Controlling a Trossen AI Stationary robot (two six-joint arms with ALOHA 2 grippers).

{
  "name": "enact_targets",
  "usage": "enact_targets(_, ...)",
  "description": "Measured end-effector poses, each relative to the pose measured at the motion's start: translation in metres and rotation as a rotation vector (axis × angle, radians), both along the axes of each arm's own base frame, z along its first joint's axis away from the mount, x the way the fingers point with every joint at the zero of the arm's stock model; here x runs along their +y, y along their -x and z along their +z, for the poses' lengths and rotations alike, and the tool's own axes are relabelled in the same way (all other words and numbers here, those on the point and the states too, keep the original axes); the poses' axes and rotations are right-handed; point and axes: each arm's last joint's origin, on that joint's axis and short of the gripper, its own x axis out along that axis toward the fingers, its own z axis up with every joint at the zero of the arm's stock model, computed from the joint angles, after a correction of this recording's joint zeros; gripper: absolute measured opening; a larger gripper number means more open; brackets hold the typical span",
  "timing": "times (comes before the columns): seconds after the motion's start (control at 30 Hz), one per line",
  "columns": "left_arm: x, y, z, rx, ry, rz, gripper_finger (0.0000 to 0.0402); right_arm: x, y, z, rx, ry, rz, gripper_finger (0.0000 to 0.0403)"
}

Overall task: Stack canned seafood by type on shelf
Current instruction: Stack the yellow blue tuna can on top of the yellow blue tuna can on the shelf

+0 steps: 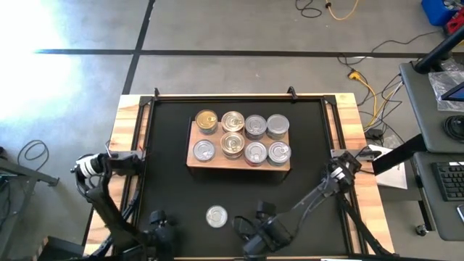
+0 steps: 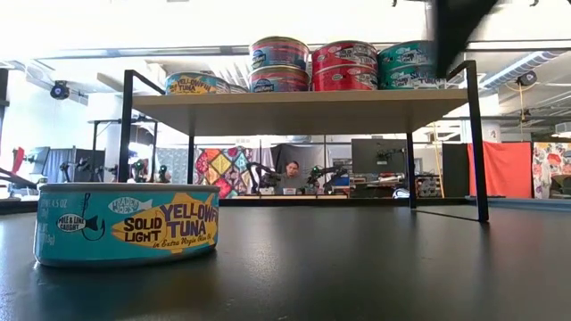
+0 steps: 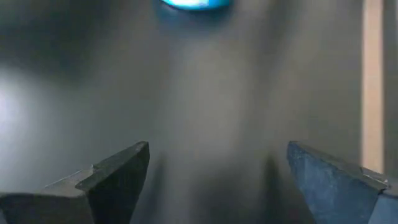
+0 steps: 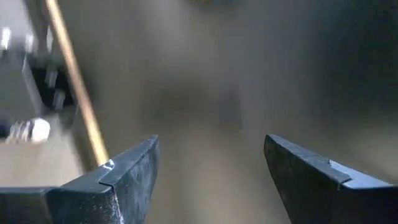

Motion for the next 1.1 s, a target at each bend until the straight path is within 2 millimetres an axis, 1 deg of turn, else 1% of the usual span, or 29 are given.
enact_targets(0.1,0.014,-0.018,-0.006,-0.037,-0.038,0.058,0.0363,-0.01,-0.014,-0.006,-0.084,0.041,0.014,0.0281)
enact_targets(0.17,0.02,-0.029,-0.009,-0.094,-0.043,0.076,0.0363,-0.021,-0.021,-0.016,-0.102,0.074,-0.003,0.0276)
enact_targets(0.27,0.023,-0.039,-0.013,-0.15,-0.025,0.068,0.0363,-0.039,-0.031,-0.034,-0.127,0.126,-0.07,0.0269)
enact_targets(0.4,0.028,-0.037,-0.019,-0.141,-0.037,0.067,0.0363,-0.058,-0.041,-0.054,-0.192,0.193,-0.131,0.0261)
enact_targets(0.5,0.033,-0.034,-0.025,-0.137,-0.028,0.099,0.0363,-0.063,-0.045,-0.072,-0.252,0.165,-0.182,0.0255)
enact_targets(0.63,0.047,-0.033,-0.035,-0.184,0.01,0.227,0.0363,-0.061,-0.05,-0.089,-0.362,0.078,-0.243,0.0248)
enact_targets(0.7,0.051,-0.034,-0.037,-0.229,0.038,0.272,0.0363,-0.059,-0.05,-0.094,-0.403,0.049,-0.263,0.0245)
enact_targets(0.8,0.055,-0.044,-0.038,-0.248,0.027,0.272,0.0363,-0.051,-0.052,-0.095,-0.48,0.002,-0.266,0.0243)
enact_targets(0.93,0.069,-0.06,-0.038,-0.227,-0.06,0.27,0.0363,-0.034,-0.049,-0.099,-0.58,-0.092,-0.243,0.0242)
enact_targets(1.0,0.077,-0.066,-0.039,-0.206,-0.089,0.289,0.0363,-0.027,-0.046,-0.098,-0.59,-0.114,-0.236,0.0242)
enact_targets(1.1,0.083,-0.067,-0.039,-0.163,-0.115,0.299,0.0363,-0.015,-0.041,-0.094,-0.59,-0.126,-0.215,0.024)
